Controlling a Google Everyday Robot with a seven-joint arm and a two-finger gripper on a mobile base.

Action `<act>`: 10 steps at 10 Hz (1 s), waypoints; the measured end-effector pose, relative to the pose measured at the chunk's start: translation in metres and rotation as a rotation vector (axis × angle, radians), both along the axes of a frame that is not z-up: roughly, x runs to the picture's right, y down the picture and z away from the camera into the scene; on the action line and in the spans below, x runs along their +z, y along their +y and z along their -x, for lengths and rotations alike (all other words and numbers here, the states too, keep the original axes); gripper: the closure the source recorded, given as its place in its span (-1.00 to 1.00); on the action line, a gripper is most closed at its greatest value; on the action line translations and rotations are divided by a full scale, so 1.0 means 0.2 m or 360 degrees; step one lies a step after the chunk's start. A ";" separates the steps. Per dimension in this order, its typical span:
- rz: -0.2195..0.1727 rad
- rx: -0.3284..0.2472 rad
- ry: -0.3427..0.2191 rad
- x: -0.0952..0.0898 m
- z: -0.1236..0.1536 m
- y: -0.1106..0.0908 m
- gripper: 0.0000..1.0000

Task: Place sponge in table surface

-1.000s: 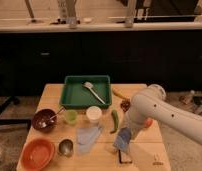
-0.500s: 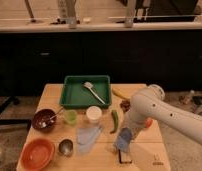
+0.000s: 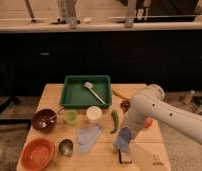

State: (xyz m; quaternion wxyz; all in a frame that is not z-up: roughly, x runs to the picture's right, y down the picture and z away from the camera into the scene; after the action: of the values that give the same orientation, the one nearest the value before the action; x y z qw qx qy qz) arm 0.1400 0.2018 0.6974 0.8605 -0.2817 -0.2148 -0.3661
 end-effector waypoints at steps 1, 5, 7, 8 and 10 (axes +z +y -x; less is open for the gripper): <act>-0.0001 0.0027 0.0021 0.02 -0.03 -0.03 1.00; 0.0004 0.0126 0.0067 0.03 -0.14 -0.03 1.00; -0.0003 0.0194 0.0081 0.03 -0.22 -0.03 1.00; -0.0007 0.0232 0.0092 0.03 -0.27 -0.02 1.00; -0.0012 0.0299 0.0104 0.02 -0.34 0.01 1.00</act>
State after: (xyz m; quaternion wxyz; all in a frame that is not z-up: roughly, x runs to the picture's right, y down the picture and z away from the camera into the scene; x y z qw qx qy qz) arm 0.2085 0.2035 0.7022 0.8987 -0.2687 -0.2107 -0.2752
